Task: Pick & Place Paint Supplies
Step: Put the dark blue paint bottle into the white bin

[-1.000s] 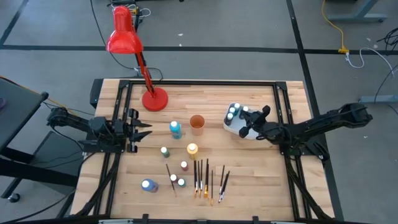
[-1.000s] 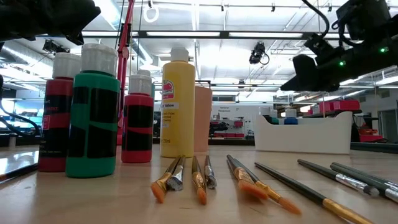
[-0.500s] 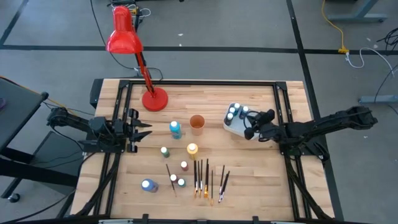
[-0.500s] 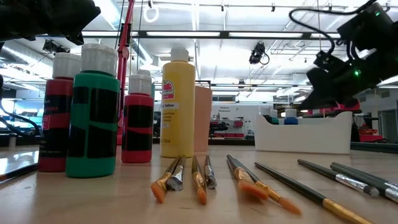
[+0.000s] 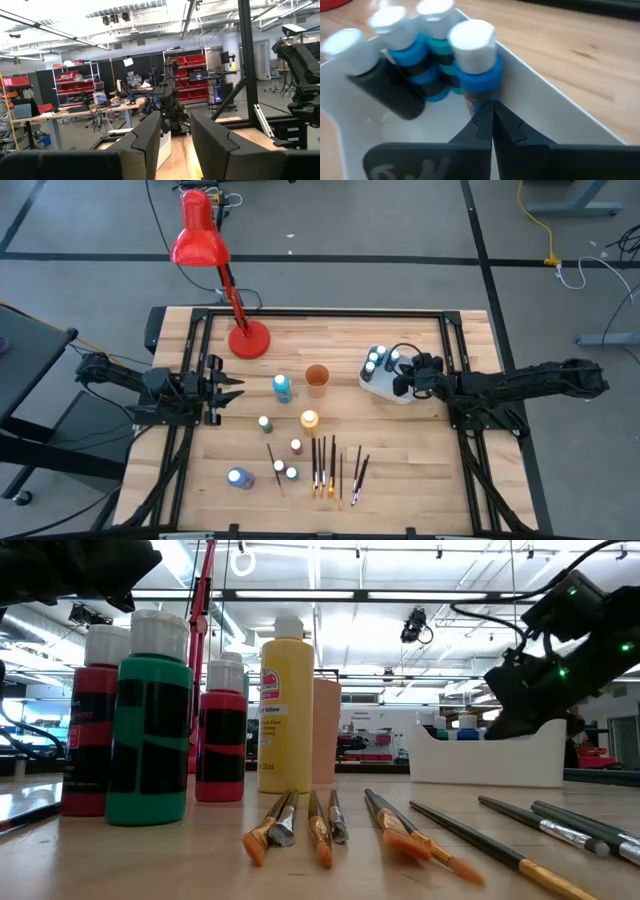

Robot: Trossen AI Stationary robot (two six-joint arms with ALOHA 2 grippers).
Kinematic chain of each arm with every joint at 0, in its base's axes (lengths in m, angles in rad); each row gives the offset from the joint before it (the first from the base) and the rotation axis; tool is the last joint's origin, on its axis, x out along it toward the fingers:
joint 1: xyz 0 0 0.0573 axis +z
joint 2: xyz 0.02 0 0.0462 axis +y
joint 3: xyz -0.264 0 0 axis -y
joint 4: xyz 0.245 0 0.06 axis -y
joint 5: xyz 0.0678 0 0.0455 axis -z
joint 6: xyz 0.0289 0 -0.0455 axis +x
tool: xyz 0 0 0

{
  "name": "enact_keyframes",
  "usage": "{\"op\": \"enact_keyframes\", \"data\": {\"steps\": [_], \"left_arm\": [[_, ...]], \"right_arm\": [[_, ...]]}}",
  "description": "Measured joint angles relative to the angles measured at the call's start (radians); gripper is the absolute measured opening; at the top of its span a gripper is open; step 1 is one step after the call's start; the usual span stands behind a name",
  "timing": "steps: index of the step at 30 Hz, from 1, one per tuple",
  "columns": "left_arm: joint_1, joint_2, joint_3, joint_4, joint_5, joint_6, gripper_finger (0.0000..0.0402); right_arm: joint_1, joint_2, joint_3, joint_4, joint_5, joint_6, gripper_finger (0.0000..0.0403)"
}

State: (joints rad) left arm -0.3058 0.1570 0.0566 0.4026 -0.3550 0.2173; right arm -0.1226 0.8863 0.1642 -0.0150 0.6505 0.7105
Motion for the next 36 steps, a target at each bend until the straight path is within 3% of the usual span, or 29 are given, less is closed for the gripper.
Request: {"op": "enact_keyframes", "data": {"steps": [5,17,28,36], "left_arm": [[0.000,0.000,0.000,0.000,0.000,0.014,0.0116],[0.000,0.000,0.000,0.000,0.000,0.058,0.0116],[0.000,0.000,0.000,0.000,0.000,0.078,0.0116],[0.000,0.000,0.000,-0.001,0.000,0.077,0.0116]], "right_arm": [[-0.054,0.039,0.001,0.026,-0.021,0.040,0.0000],[-0.140,0.139,0.001,0.183,-0.086,-0.050,0.0000],[-0.159,0.149,0.001,0.256,-0.176,-0.151,0.0000],[-0.160,0.149,0.000,0.253,-0.122,-0.152,0.0000]]}}
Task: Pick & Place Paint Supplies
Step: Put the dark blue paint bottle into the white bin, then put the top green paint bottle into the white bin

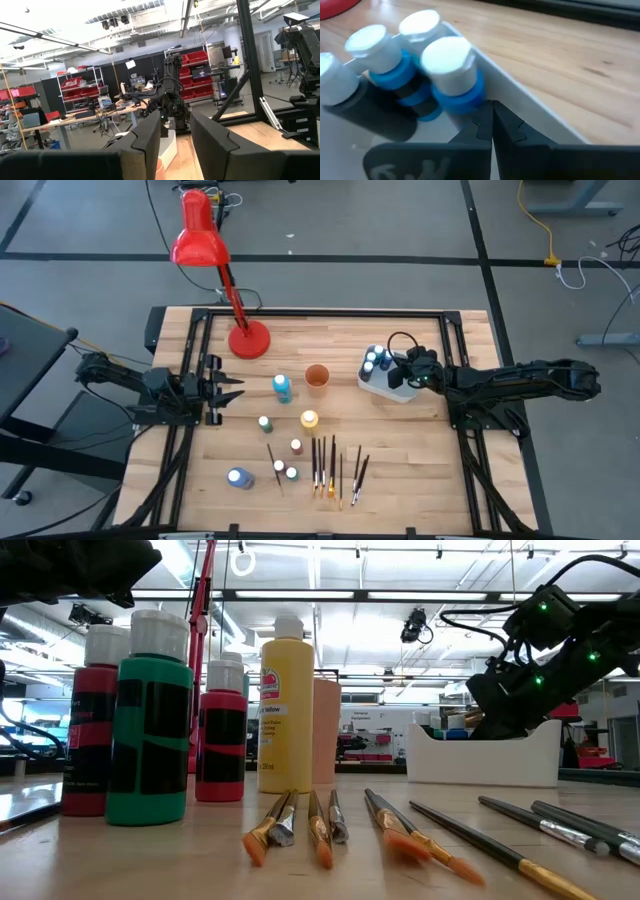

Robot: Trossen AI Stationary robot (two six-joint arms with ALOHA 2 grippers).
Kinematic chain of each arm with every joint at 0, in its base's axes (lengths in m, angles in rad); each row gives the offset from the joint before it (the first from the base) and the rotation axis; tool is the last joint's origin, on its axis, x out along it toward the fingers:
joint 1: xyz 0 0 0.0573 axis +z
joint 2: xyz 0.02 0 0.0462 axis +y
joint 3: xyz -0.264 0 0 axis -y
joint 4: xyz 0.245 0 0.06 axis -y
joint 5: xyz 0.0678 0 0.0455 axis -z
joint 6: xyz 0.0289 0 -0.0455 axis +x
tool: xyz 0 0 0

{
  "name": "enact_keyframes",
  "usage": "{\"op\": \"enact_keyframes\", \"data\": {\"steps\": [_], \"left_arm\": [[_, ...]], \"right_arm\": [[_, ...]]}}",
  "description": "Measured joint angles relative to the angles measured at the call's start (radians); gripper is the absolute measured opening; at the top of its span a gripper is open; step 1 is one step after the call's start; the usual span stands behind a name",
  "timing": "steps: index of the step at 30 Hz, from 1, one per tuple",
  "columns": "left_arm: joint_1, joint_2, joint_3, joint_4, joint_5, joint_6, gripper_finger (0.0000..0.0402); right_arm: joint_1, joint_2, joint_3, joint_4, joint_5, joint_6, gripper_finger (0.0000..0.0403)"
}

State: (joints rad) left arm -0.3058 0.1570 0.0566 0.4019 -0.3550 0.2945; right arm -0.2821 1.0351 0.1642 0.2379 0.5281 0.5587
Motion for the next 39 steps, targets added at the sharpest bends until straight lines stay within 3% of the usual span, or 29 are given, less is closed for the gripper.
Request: {"op": "enact_keyframes", "data": {"steps": [9,15,21,24,27,31,34,39], "left_arm": [[0.000,0.000,0.000,0.000,0.000,-0.002,0.0116],[0.000,0.000,0.000,0.000,0.000,-0.002,0.0116],[0.000,0.000,0.000,0.000,0.000,-0.012,0.0116],[0.000,0.000,0.000,0.000,0.000,-0.030,0.0116],[0.000,0.000,0.000,0.000,0.000,-0.048,0.0116],[0.000,0.000,0.000,-0.001,0.030,-0.067,0.0116],[0.000,0.000,0.000,-0.002,0.111,-0.044,0.0116],[0.000,0.000,0.000,-0.017,0.176,-0.057,0.0116]], "right_arm": [[0.000,0.000,-0.001,0.026,0.067,-0.067,0.0000],[0.000,-0.002,0.031,0.122,0.089,-0.205,0.0000],[0.000,-0.003,0.146,0.060,0.274,-0.391,0.0000],[0.002,-0.003,0.207,0.061,0.295,-0.467,0.0000],[0.014,-0.003,0.270,0.063,0.203,-0.491,0.0000],[0.033,-0.003,0.328,0.082,-0.036,-0.471,0.0003],[0.049,-0.003,0.332,0.147,-0.205,-0.452,0.0009],[0.080,-0.003,0.325,0.195,-0.354,-0.436,0.0010]]}}
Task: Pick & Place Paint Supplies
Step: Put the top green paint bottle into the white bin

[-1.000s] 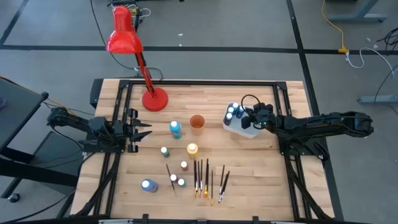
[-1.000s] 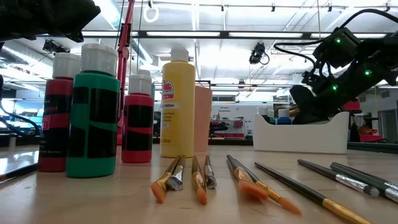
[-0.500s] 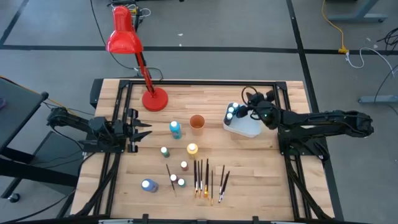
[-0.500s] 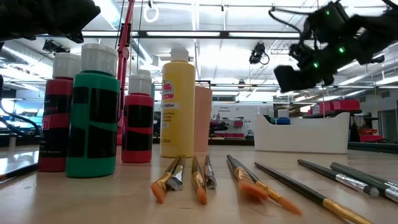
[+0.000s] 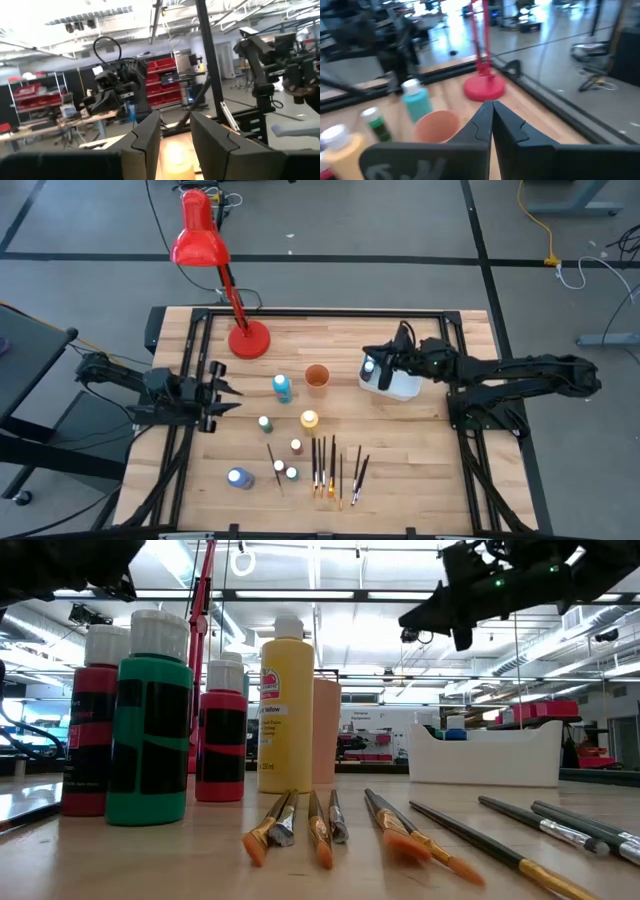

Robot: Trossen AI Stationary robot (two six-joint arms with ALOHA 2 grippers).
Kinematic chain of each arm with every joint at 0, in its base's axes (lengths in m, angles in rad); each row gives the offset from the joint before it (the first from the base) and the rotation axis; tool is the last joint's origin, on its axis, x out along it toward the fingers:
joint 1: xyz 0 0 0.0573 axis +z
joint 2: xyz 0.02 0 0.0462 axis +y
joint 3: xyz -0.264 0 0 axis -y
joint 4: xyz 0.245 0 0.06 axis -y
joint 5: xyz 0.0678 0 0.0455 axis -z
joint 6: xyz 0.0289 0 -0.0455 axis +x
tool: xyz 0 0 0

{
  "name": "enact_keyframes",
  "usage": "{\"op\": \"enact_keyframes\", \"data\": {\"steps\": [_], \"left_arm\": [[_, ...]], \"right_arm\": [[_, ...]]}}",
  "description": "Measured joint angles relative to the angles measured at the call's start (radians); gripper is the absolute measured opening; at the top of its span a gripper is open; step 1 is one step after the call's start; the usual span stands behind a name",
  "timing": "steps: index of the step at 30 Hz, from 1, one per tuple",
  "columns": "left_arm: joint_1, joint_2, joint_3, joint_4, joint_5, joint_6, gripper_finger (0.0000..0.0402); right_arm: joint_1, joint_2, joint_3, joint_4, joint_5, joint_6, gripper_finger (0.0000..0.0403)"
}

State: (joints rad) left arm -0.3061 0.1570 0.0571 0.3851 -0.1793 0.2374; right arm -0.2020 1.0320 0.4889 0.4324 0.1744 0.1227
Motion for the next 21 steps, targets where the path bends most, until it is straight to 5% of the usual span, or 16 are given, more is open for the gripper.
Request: {"op": "enact_keyframes", "data": {"steps": [10,21], "left_arm": [[0.000,0.055,0.000,-0.088,-0.075,-0.099,0.0130],[0.000,0.205,0.000,-0.089,-0.146,-0.209,0.0170]], "right_arm": [[0.056,0.005,0.000,0.000,-0.034,-0.052,0.0021],[0.090,0.011,0.000,0.003,-0.034,-0.078,0.0095]]}}
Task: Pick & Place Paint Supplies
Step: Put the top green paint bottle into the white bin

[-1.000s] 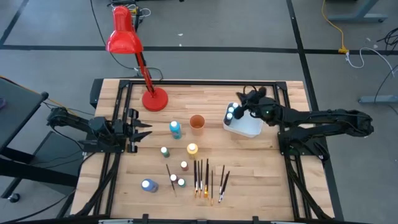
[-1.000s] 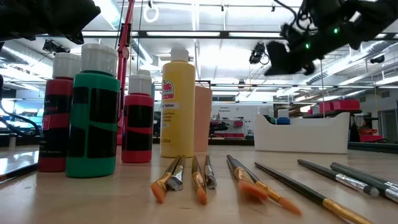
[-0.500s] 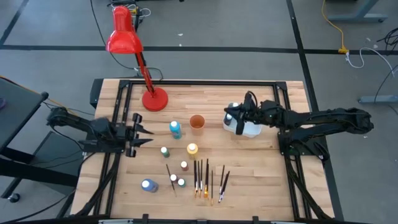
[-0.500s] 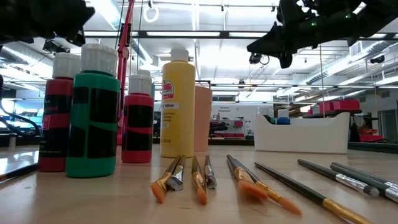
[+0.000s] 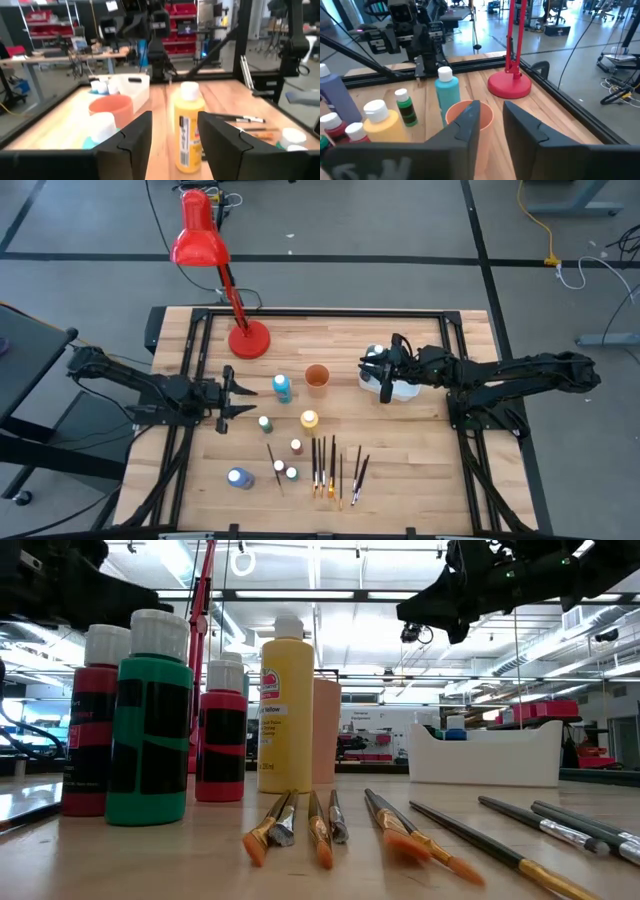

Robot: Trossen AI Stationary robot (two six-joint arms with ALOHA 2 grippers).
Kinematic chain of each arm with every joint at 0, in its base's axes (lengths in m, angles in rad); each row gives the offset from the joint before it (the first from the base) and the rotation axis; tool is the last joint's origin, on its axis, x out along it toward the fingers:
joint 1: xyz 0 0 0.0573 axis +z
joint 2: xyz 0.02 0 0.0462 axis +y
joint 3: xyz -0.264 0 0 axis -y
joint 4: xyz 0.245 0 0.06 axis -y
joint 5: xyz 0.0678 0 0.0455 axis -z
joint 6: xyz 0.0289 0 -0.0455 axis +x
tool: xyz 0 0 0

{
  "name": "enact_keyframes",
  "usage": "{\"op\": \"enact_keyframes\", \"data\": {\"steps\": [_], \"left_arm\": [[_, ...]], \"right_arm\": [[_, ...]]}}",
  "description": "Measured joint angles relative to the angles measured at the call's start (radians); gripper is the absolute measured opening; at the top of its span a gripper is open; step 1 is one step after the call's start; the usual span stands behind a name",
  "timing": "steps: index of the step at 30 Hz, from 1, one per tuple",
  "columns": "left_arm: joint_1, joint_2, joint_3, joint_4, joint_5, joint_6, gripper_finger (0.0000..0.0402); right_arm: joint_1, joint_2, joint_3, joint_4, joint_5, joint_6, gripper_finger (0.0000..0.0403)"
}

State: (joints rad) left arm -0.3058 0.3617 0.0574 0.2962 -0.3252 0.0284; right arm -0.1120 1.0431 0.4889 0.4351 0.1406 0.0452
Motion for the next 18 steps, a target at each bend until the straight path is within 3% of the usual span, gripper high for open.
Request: {"op": "enact_keyframes", "data": {"steps": [8,18], "left_arm": [[0.000,0.100,0.000,0.000,0.000,-0.013,0.0171],[0.000,0.171,0.000,0.002,0.000,-0.014,0.0171]], "right_arm": [[0.006,0.000,0.000,0.000,-0.008,0.017,0.0139],[0.005,0.000,0.000,0.000,0.007,0.017,0.0134]]}}
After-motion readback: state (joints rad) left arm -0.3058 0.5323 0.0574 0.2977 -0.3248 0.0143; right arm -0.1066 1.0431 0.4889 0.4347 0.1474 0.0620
